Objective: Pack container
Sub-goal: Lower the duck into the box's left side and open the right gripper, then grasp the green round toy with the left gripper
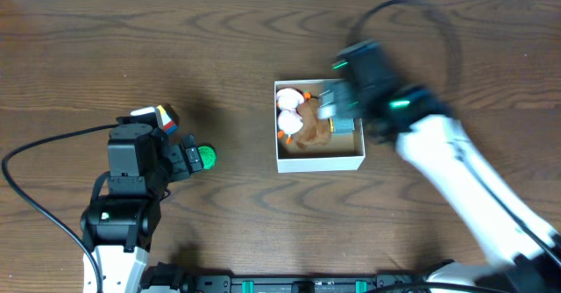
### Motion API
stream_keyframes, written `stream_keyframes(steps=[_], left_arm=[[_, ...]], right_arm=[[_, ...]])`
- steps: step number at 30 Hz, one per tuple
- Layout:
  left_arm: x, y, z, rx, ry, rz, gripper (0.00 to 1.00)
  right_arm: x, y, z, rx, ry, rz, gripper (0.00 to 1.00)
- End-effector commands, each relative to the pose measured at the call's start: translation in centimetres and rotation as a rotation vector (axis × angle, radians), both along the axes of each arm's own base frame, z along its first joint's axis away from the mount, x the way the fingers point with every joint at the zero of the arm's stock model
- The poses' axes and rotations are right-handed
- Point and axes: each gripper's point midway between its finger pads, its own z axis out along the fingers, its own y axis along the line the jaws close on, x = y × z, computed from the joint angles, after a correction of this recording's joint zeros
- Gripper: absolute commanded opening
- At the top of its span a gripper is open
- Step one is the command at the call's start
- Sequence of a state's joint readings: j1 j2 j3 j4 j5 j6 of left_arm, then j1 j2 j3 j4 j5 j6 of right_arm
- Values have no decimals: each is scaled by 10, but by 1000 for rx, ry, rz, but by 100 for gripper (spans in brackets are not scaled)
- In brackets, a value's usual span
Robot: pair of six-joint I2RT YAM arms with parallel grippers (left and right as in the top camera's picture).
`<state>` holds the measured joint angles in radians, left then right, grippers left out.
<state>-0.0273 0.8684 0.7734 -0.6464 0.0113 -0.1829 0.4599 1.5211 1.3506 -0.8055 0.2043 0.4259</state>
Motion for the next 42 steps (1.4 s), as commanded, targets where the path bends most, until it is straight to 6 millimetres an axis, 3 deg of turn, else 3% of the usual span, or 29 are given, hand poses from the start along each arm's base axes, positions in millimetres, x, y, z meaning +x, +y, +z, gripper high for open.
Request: stream_keyframes(steps=[1, 5, 8, 11, 15, 20, 31, 42], left_arm=[[8, -3, 12, -8, -6, -20, 98], [10, 9, -5, -6, 111, 88, 98], [12, 8, -33, -19, 253, 119, 98], [13, 7, -60, -31, 374, 146, 98], [13, -3, -95, -76, 503, 121, 98], [18, -4, -118, -79, 557, 134, 98], [42, -24, -135, -128, 521, 107, 98], [41, -28, -158, -119, 580, 102, 98]], right_arm=[[1, -74, 56, -5, -103, -106, 99], [-15, -136, 47, 25, -10, -204, 99], [-31, -178, 31, 44, 88, -306, 99], [-42, -202, 19, 41, 151, -372, 99], [-40, -204, 12, 74, 174, -374, 99], [-38, -204, 5, 74, 198, -373, 99], [-36, -199, -7, 73, 239, -359, 99], [-36, -198, -7, 72, 241, -358, 99]])
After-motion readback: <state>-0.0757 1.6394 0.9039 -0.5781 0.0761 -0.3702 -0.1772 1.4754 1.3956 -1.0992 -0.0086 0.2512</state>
